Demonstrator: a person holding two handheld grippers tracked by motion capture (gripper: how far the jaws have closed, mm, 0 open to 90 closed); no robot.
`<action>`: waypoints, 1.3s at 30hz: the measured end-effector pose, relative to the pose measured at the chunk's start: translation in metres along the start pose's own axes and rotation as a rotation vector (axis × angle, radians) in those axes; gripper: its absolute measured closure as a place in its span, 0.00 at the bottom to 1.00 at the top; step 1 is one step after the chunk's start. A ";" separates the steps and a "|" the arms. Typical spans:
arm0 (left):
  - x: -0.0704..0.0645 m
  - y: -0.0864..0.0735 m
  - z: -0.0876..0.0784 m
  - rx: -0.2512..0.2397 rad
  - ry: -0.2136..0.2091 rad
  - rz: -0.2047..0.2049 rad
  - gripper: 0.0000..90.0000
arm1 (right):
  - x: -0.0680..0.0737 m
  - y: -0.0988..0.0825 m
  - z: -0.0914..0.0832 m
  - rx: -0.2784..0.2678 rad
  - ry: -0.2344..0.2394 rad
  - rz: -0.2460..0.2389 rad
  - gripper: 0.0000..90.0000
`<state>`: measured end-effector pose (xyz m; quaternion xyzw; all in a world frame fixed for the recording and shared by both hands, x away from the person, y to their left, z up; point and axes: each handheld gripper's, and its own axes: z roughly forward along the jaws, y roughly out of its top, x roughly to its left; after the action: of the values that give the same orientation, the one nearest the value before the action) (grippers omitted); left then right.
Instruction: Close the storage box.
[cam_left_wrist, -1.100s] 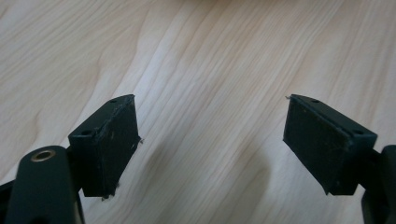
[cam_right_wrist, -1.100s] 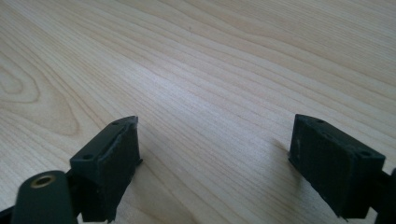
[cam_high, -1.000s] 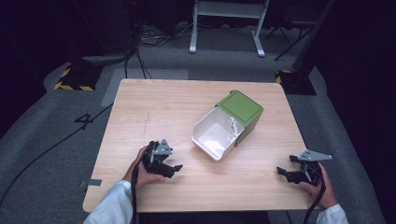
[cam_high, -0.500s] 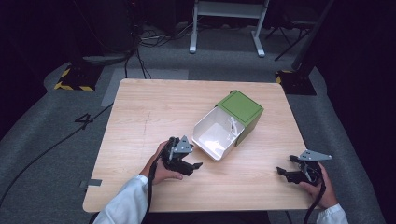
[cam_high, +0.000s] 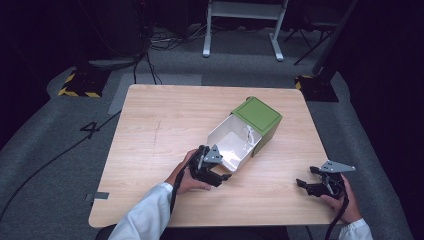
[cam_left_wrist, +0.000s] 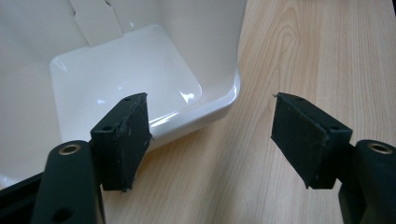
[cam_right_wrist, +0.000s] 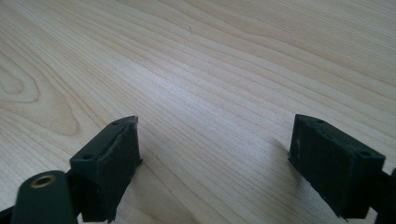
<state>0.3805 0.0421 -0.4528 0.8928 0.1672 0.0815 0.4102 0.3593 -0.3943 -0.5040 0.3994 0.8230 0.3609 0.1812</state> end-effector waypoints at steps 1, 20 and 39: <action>0.000 0.001 0.002 -0.004 -0.009 -0.003 0.32 | 0.000 0.000 0.000 0.000 0.000 0.000 0.18; 0.002 0.012 0.041 -0.001 -0.022 0.071 0.78 | 0.000 0.000 0.000 0.000 -0.001 -0.001 0.18; 0.020 0.034 0.055 -0.012 -0.054 0.114 0.83 | 0.000 0.000 0.000 0.000 -0.001 0.000 0.18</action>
<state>0.4224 -0.0103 -0.4629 0.9003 0.1045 0.0815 0.4146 0.3592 -0.3941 -0.5039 0.3994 0.8230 0.3608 0.1818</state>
